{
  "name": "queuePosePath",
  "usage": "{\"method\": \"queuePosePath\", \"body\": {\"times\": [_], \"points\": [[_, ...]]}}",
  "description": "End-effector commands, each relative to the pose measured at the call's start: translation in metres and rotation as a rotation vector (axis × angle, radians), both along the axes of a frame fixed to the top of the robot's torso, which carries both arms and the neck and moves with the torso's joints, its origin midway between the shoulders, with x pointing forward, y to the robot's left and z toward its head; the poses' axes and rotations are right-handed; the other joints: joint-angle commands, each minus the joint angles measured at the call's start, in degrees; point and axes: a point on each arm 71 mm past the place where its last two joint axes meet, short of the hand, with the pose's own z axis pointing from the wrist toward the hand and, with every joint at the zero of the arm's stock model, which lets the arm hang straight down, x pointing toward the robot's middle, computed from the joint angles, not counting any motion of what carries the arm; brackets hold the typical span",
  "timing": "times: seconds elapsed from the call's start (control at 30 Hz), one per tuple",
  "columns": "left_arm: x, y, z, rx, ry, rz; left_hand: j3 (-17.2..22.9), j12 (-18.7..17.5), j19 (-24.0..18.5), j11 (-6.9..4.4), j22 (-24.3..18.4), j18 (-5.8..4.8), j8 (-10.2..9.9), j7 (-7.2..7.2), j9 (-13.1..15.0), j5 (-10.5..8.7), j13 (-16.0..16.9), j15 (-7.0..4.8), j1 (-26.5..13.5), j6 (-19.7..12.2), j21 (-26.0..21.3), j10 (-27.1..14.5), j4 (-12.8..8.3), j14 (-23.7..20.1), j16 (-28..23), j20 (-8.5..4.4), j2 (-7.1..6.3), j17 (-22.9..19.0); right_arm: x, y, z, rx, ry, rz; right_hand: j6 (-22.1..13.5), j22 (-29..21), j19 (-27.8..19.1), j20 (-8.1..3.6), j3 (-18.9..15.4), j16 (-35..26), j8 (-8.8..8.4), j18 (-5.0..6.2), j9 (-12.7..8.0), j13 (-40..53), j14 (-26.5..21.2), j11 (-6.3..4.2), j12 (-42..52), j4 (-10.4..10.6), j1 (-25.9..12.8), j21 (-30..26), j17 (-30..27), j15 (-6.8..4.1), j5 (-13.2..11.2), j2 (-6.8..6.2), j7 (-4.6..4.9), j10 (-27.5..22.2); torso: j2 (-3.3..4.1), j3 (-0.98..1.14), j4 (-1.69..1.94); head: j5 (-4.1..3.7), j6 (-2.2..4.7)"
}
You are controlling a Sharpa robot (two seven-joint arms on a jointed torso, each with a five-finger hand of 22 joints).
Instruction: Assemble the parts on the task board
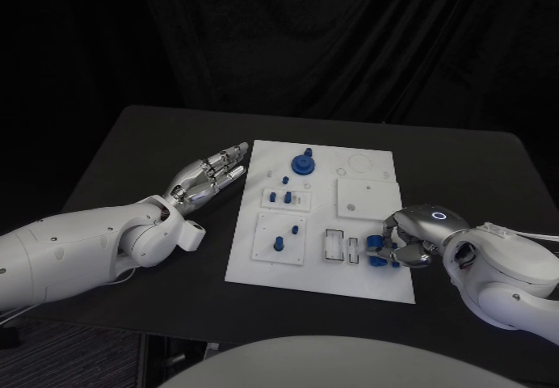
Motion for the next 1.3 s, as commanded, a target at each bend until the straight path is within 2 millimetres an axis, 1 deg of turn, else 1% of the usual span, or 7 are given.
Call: {"method": "queuePosePath", "body": {"times": [0.03,0.43,0.77,0.8,0.9,1.2,1.3], "points": [[-0.001,-0.001,0.005,-0.052,-0.062,-0.017,-0.1,0.1,0.1,0.14,0.0,0.53,-0.1,0.55,0.0,0.36,0.0,0.00,0.3,0.0,0.1,-0.3,-0.4,0.0,-0.4,-0.16,0.02,-0.1,0.001,0.000,-0.004,-0.016,-0.002,-0.006,0.6,13.0,3.7,0.16,0.1,0.2,-0.65,-0.65,-0.3,15.1,3.9,0.42,0.1,-0.1,-0.2,-0.1,2.0,0.22,-0.2,0.68,-0.01,5.9,0.01,0.01,0.01,0.16,0.01],[-0.001,-0.001,0.003,-0.050,-0.051,-0.022,0.3,0.1,0.1,0.15,-0.1,0.54,-0.1,1.33,0.0,1.03,0.0,0.06,1.0,0.2,0.1,-0.4,-0.6,0.0,-0.4,0.04,0.23,-0.1,0.008,0.003,-0.013,-0.052,0.021,-0.009,2.3,12.8,3.4,0.26,0.5,-0.1,-4.16,-0.48,-1.9,15.1,3.7,0.56,0.1,-0.5,0.7,-0.6,1.0,0.32,3.6,1.72,0.14,5.9,0.02,-0.01,0.03,0.21,0.01],[-0.001,-0.002,0.003,-0.049,-0.046,-0.025,0.4,0.0,0.1,0.10,-0.1,0.55,0.0,1.97,0.1,1.20,-0.1,0.06,1.1,0.5,0.1,-0.5,-0.6,0.0,-0.4,0.12,0.33,-0.1,0.011,0.005,-0.017,-0.002,0.060,-0.024,4.7,12.8,3.3,0.16,3.3,-0.1,-7.47,-0.46,-2.6,15.1,3.6,0.22,0.1,-4.0,7.6,-0.6,0.6,0.13,18.8,1.85,-0.24,5.9,0.00,0.02,-0.03,0.34,0.01],[-0.001,-0.002,0.003,-0.050,-0.046,-0.025,0.4,0.0,0.1,0.10,-0.1,0.55,0.0,1.97,0.1,1.20,-0.1,0.06,1.1,0.5,0.1,-0.5,-0.6,0.0,-0.4,0.12,0.33,-0.1,0.011,0.005,-0.017,0.011,0.062,-0.027,4.9,12.8,3.3,0.02,4.4,-0.1,-7.73,-0.47,-2.5,15.1,3.6,0.07,0.1,-5.1,8.9,-0.6,0.6,-0.01,22.9,1.70,-0.39,5.9,-0.02,0.01,-0.02,0.34,0.01],[-0.001,-0.002,0.002,-0.050,-0.045,-0.026,0.4,0.0,0.1,0.10,-0.1,0.55,0.0,1.97,0.1,1.20,-0.1,0.06,1.1,0.5,0.1,-0.5,-0.6,0.0,-0.4,0.12,0.33,-0.1,0.011,0.006,-0.017,0.049,0.068,-0.040,5.3,12.8,3.4,-0.13,6.0,0.0,-7.88,-0.49,-2.1,15.1,3.6,-0.16,0.1,-6.8,10.3,-0.5,0.7,-0.17,28.4,1.38,-0.64,5.9,0.00,0.03,0.00,0.45,0.01],[-0.001,-0.001,0.002,-0.050,-0.044,-0.026,0.4,0.0,0.1,0.10,-0.1,0.55,0.0,1.97,0.1,1.20,-0.1,0.06,1.1,0.5,0.1,-0.5,-0.6,0.0,-0.4,0.12,0.33,-0.1,0.011,0.006,-0.017,0.096,0.086,-0.063,5.3,12.8,3.4,-0.13,6.0,0.0,-7.88,-0.49,-2.1,15.1,3.6,-0.16,0.1,-6.8,10.3,-0.5,0.7,-0.17,28.4,1.38,-0.64,5.9,0.04,0.05,-0.01,0.59,0.01],[-0.001,0.000,0.002,-0.049,-0.041,-0.027,0.4,0.0,0.1,0.10,-0.1,0.55,0.0,1.97,0.1,1.20,-0.1,0.06,1.1,0.5,0.1,-0.5,-0.6,0.0,-0.4,0.12,0.33,-0.1,0.008,0.002,-0.013,0.293,0.127,-0.155,5.3,12.8,3.3,-0.16,6.3,0.0,-7.88,-0.49,-2.0,15.1,3.6,-0.21,0.1,-7.2,10.7,-0.5,0.7,-0.20,29.2,1.29,-0.69,5.9,-0.01,-0.01,-0.06,0.73,0.01]]}}
